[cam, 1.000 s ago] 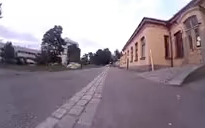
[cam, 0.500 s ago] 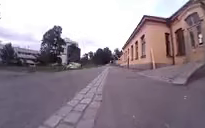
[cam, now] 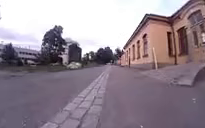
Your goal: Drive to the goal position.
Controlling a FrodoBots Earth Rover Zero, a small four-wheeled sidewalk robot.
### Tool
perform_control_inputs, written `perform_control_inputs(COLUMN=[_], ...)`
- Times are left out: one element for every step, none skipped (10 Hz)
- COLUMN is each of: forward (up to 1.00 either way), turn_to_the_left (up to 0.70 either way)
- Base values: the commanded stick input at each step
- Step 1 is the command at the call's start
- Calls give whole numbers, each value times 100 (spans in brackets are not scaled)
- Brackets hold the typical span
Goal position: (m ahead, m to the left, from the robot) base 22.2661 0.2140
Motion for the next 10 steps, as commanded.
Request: perform_control_inputs(forward=[45, 45, 45, 45, 45, 45, 45, 45, 45, 45], turn_to_the_left=[0, 0, 0, 0, 0, 0, 0, 0, 0, 0])
